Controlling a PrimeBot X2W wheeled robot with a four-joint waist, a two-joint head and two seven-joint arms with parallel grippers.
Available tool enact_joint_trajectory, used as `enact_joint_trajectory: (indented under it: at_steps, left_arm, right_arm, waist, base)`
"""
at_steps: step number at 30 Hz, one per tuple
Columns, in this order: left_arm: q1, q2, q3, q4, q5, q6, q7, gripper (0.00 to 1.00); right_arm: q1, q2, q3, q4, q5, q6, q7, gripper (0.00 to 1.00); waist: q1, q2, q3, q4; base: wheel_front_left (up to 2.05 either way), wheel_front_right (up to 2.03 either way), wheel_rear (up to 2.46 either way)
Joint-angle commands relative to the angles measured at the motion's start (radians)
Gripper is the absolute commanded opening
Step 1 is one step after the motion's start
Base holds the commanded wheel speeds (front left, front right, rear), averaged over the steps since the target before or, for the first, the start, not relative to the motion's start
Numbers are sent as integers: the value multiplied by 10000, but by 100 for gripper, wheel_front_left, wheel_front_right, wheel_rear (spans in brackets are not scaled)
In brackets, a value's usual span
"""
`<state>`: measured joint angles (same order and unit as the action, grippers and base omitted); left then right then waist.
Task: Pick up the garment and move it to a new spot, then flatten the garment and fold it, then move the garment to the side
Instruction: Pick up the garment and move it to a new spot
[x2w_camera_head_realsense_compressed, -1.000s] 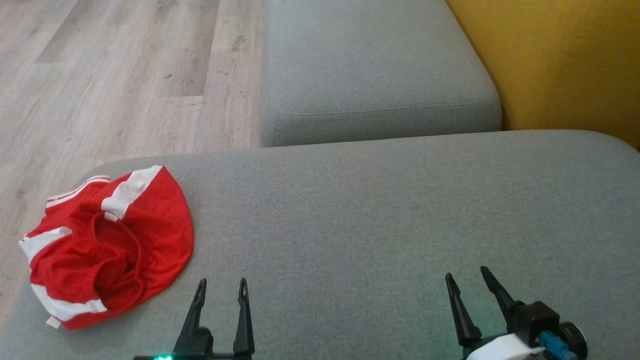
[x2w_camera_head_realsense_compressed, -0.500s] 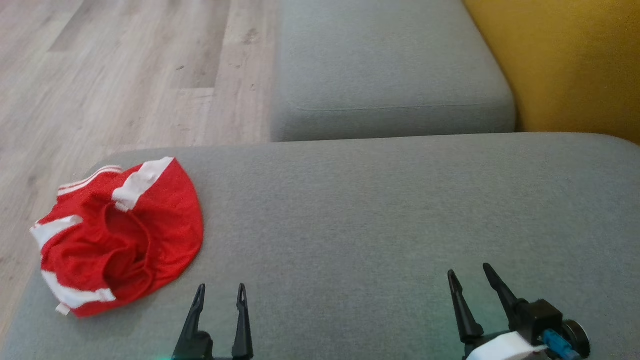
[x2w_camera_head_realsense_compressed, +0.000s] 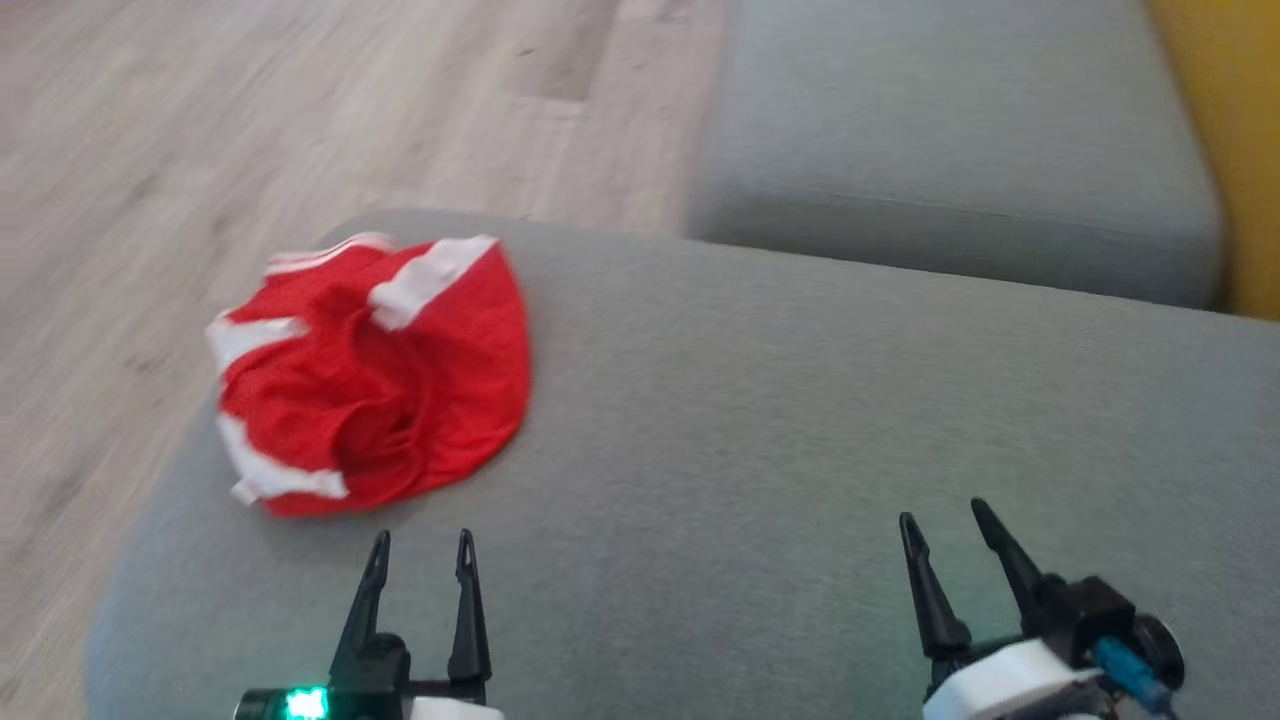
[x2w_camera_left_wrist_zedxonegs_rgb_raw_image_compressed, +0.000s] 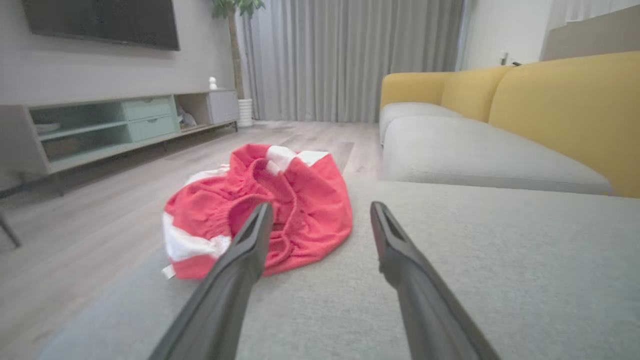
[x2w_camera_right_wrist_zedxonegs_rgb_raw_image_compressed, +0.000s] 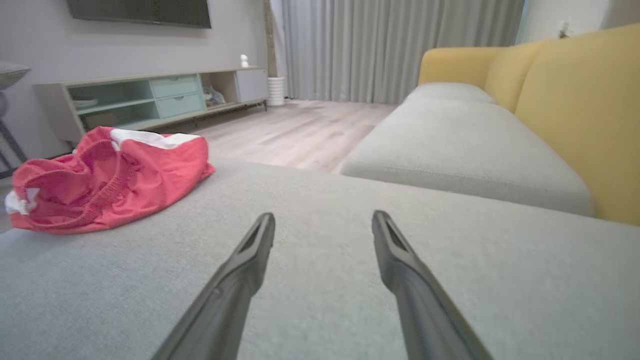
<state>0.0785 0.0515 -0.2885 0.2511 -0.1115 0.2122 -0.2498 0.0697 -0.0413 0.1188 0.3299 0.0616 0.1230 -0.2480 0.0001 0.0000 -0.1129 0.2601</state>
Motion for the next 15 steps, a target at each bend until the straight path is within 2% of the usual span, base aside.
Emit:
enact_joint_trajectory:
  at_steps: [1, 7, 15]
  left_arm:
    - [-646, -13, 370, -355, 113, 23, -120, 100]
    - [-715, -13, 501, -511, 184, 47, -120, 100]
    - [-761, -13, 638, -787, 289, 107, -120, 100]
  right_arm:
    - [-641, -89, 201, -368, 37, 77, -138, 100]
    - [-792, -89, 189, -374, 17, 77, -138, 100]
    - [-820, -89, 102, -406, -139, 77, -138, 100]
  waist:
    - [-1, 0, 272, 634]
    - [-1, 0, 375, 1325]
    - [-1, 0, 556, 1653]
  base:
    - [0, 0, 0]
    - [0, 0, 0]
    - [0, 0, 0]
